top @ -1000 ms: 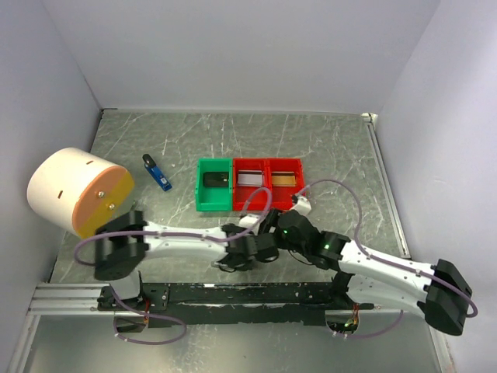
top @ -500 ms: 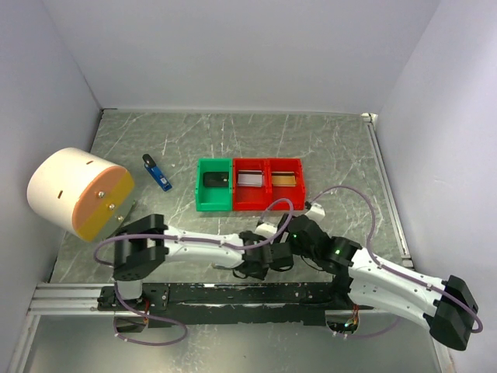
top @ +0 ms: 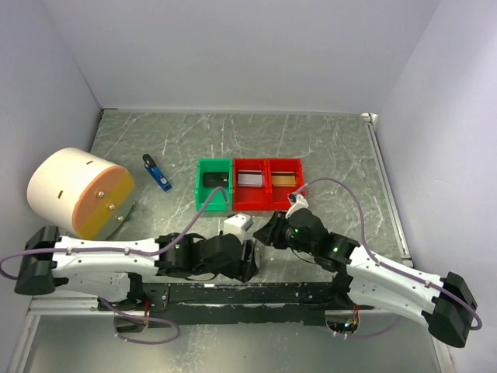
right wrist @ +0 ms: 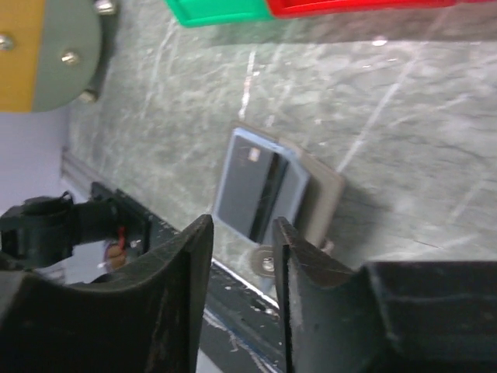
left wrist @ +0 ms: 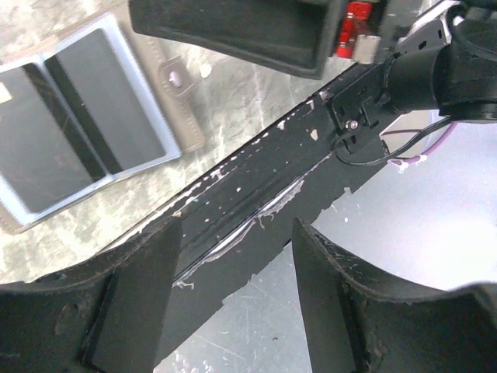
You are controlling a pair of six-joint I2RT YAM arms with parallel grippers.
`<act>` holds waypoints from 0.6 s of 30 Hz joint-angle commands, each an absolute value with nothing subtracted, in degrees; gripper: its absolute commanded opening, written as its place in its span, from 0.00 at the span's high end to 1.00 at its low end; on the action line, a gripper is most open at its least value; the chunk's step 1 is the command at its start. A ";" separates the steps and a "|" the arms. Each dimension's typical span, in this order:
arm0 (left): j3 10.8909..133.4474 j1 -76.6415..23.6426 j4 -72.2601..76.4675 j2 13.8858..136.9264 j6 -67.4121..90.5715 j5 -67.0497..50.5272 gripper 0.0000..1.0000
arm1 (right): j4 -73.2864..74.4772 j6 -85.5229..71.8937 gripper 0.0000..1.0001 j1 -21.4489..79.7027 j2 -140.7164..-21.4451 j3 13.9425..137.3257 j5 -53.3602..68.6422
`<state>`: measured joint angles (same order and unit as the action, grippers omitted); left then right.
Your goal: Take the credit cards out of the card holder
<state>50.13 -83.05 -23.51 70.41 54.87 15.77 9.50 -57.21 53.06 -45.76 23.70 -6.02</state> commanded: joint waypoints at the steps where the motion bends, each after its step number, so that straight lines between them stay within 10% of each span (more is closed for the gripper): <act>1: 46.58 -82.55 -25.72 64.75 58.01 19.20 0.31 | -1.08 -54.54 0.68 53.06 -48.66 24.95 3.61; 18: 40.60 -77.92 -25.70 59.01 62.14 20.71 0.25 | -0.86 -47.92 0.78 48.79 -64.57 21.11 5.13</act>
